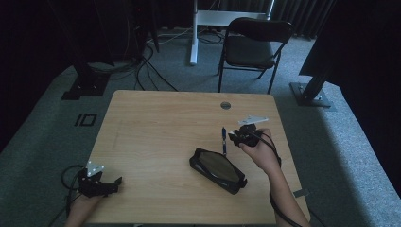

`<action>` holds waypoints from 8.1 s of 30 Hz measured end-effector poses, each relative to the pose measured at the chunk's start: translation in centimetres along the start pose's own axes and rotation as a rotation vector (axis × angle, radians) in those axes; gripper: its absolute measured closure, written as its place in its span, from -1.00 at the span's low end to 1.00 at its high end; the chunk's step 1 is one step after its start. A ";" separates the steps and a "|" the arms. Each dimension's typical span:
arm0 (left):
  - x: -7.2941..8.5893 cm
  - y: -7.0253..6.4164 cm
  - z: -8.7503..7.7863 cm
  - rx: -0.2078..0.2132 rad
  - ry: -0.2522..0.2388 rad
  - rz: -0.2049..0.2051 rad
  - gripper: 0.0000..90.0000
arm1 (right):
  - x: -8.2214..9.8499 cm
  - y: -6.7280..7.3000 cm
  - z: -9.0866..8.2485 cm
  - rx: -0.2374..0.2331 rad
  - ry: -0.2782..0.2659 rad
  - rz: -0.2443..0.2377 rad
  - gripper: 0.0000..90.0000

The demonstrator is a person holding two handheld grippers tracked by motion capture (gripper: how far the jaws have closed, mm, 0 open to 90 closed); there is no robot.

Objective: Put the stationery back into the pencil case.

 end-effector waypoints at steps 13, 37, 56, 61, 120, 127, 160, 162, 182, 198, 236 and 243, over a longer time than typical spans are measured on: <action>0.0 0.0 0.0 -0.001 -0.001 -0.001 -1.00 | -0.9 3.1 -2.3 -0.079 -0.040 -0.094 0.51; 0.0 0.0 0.0 0.000 -0.002 0.000 -1.00 | -0.5 6.0 -3.7 -0.259 -0.025 -0.280 0.51; 0.0 0.0 0.0 0.000 -0.002 -0.001 -1.00 | 1.7 6.2 -1.9 -0.318 0.076 -0.309 0.51; 0.0 0.0 0.0 0.000 -0.002 -0.001 -1.00 | 2.3 6.2 -1.1 -0.311 0.112 -0.313 0.51; 0.0 0.0 0.0 0.000 0.000 0.000 -1.00 | 4.2 8.0 2.9 -0.308 0.376 -0.363 0.42; 0.0 0.0 0.0 0.000 0.000 0.000 -1.00 | 3.6 7.7 2.2 -0.322 0.334 -0.349 0.41; 0.0 0.0 0.0 0.000 0.000 0.001 -1.00 | 0.7 2.7 2.1 -0.123 0.049 -0.104 0.41; 0.0 0.0 0.0 0.000 0.000 0.000 -1.00 | 0.7 2.4 2.3 -0.111 0.042 -0.088 0.42; 0.0 0.0 0.0 0.000 0.000 0.000 -1.00 | 2.2 -0.6 7.3 0.020 0.081 0.069 0.38; 0.0 0.0 0.0 0.000 0.000 0.000 -1.00 | 3.3 -1.1 9.9 0.042 0.135 0.116 0.33; 0.0 0.0 0.0 0.000 0.000 0.000 -1.00 | 3.8 -1.1 11.3 0.038 0.196 0.084 0.76; 0.0 0.0 0.0 0.000 0.000 0.000 -1.00 | 3.9 -1.2 11.2 0.036 0.195 0.100 0.76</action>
Point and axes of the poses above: each handheld gripper's, and its own axes: z roughly forward along the jaws, x roughly out of its underside, y roughly to its left, the point moved 3 cm from there along z, roughly forward along the jaws, and after that the axes turned 2 degrees about -y, right-handed, at the moved point
